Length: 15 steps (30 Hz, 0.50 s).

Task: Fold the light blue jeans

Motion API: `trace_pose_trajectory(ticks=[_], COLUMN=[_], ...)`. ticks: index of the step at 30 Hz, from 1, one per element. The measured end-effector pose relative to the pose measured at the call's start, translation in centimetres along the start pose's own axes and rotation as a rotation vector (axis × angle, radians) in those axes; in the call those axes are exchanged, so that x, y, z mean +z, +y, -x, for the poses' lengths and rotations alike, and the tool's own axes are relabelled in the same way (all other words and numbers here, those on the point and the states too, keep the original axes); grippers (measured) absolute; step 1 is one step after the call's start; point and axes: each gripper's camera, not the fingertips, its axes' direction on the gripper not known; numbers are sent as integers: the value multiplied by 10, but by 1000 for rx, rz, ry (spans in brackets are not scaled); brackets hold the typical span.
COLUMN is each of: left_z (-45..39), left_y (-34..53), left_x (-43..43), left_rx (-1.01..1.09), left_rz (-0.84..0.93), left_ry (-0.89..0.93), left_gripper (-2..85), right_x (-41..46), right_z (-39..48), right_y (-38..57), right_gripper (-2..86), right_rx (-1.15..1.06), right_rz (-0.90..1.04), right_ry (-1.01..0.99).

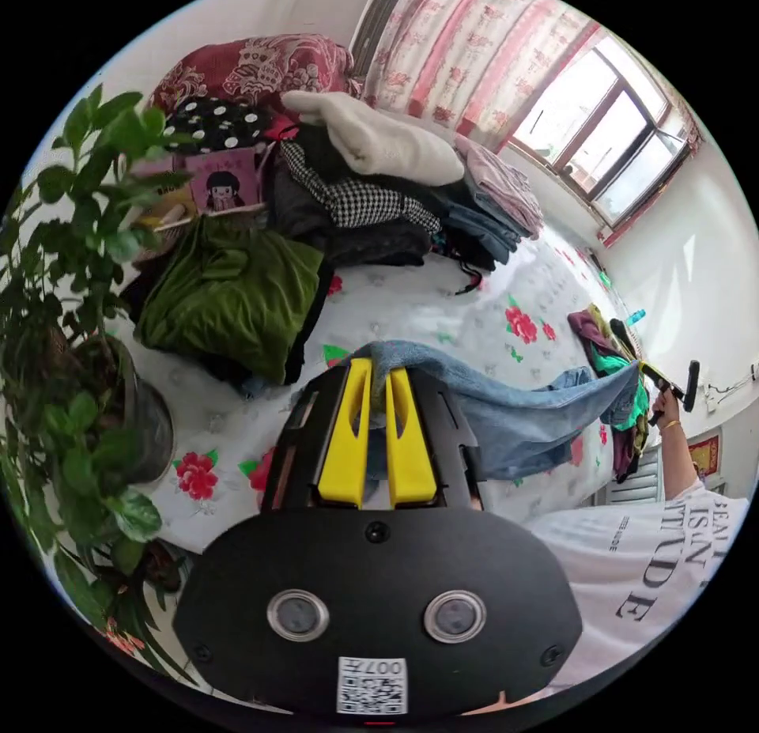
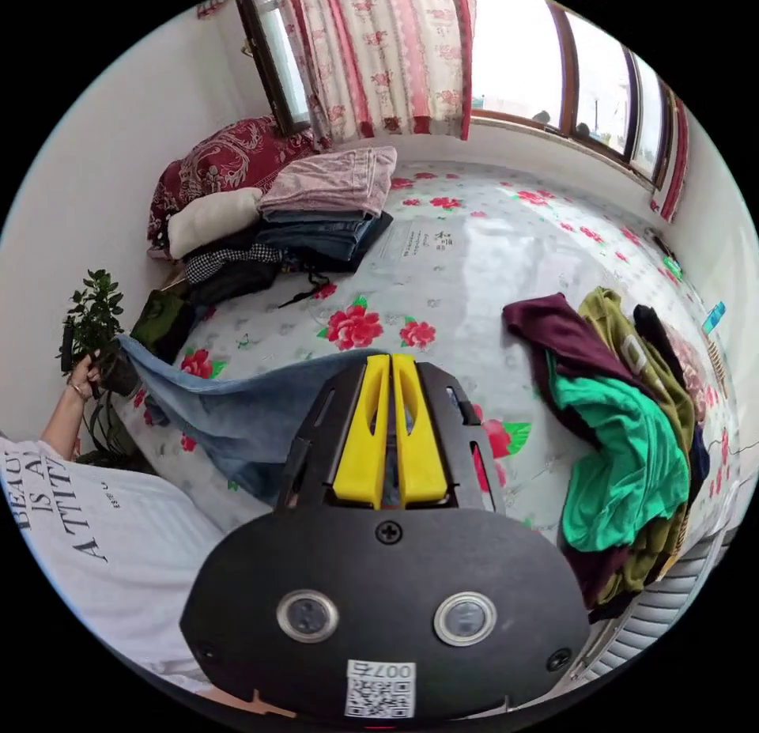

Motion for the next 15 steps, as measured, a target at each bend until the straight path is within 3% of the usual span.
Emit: trace_pose_trajectory(ticks=[5,10,13,15], left_z=[-17,-38,-36,-22], left_y=[-60,-27,20,57], left_x=[-126,-240,-254,-234], left_rx=[46,145,179,173], left_rz=[-415,-780,-827,-740], left_ry=[-23,-114,-164,-165], left_gripper=[3,3,3,3], right_x=[-170,-308,-316,-291], right_z=[57,122,153,167], right_y=[-123,-93,-50,-22], right_gripper=[-3,-3,-2,-2], right_rx=[-129,-214,-302,-361], right_rz=[-381,-801,-800,-695], right_ry=[130,169,208,239])
